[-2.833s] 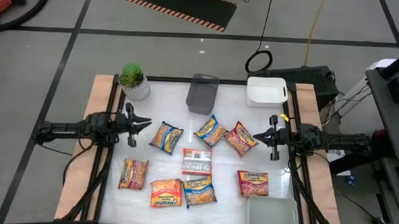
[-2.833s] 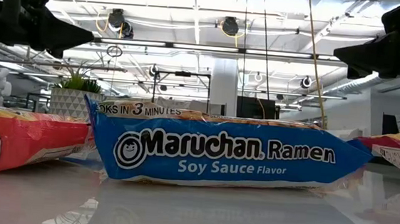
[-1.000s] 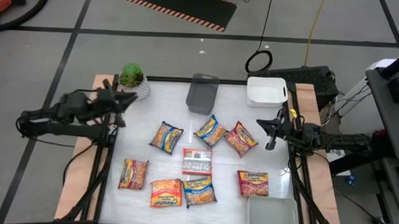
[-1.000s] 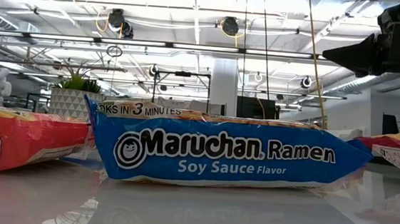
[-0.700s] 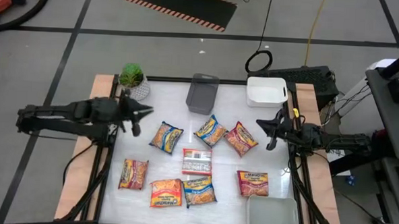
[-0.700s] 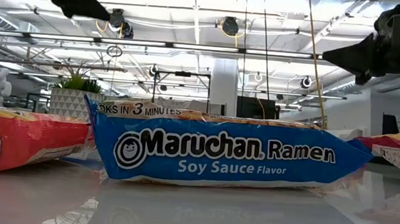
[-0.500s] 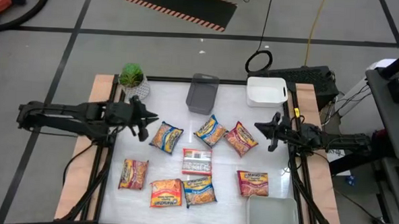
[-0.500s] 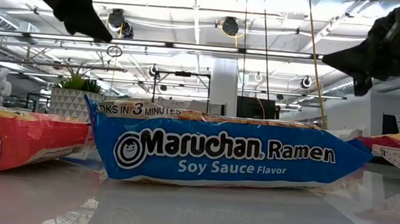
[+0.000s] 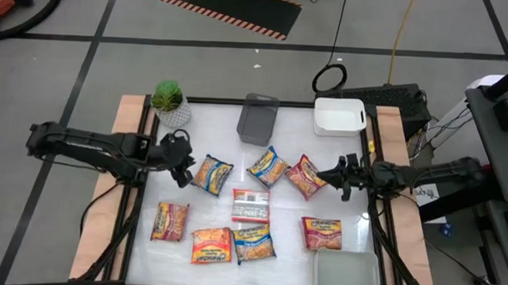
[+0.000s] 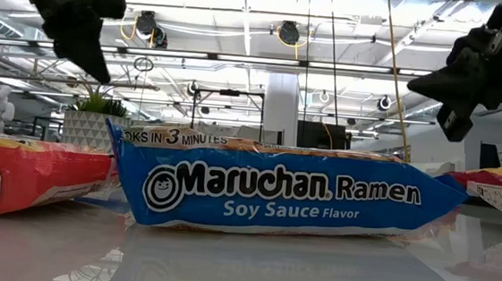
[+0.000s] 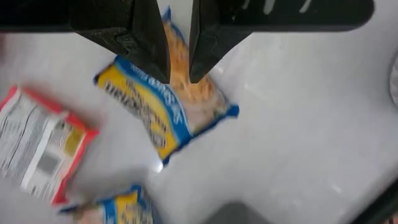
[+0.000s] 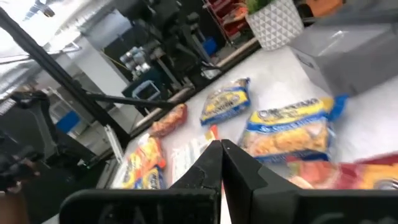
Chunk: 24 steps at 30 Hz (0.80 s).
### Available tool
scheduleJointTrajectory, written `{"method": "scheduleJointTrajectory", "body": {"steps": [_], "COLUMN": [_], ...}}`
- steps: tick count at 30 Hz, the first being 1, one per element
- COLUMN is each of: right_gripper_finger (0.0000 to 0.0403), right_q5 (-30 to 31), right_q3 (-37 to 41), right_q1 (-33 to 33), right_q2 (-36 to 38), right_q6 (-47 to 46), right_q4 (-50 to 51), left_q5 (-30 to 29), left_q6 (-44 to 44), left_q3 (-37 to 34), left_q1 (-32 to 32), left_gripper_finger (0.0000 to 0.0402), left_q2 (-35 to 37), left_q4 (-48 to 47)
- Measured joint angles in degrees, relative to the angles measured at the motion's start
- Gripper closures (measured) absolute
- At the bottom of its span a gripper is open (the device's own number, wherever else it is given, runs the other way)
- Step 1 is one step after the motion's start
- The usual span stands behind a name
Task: Sort Maruchan noodles
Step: Put the top left blue noodle pack into the white bin
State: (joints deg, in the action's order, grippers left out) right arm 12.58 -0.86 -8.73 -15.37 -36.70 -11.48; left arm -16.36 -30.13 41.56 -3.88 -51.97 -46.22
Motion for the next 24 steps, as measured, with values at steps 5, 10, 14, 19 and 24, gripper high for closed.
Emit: {"method": "scheduleJointTrajectory", "body": {"steps": [5,10,14,19,24], "right_gripper_finger": [0.0403,0.0403,0.0403,0.0403,0.0403], "right_q5": [1.20,1.85,3.96,3.93,3.88], "right_q3": [-1.70,-5.59,-8.08,-10.10,-10.45], "right_q1": [-2.85,-4.36,-4.96,-5.00,-5.00], "right_q2": [-5.89,-11.41,-15.64,-19.38,-21.93], "right_q6": [3.73,6.23,6.35,6.35,6.35], "right_q4": [-9.37,-11.32,-11.14,-11.20,-13.91], "left_q5": [1.52,3.27,3.83,5.74,5.92], "left_q6": [-2.23,-4.32,-4.60,-5.61,-5.64], "left_q3": [0.00,0.00,-0.54,-0.98,-0.98], "left_q1": [-1.49,-1.51,-1.64,-1.62,-1.62], "left_gripper_finger": [0.0336,0.0306,0.0245,0.0169,0.0125], "left_q2": [-2.39,-5.23,-8.97,-14.23,-19.12], "left_q4": [-3.21,-3.95,-3.63,-3.83,-3.69]}}
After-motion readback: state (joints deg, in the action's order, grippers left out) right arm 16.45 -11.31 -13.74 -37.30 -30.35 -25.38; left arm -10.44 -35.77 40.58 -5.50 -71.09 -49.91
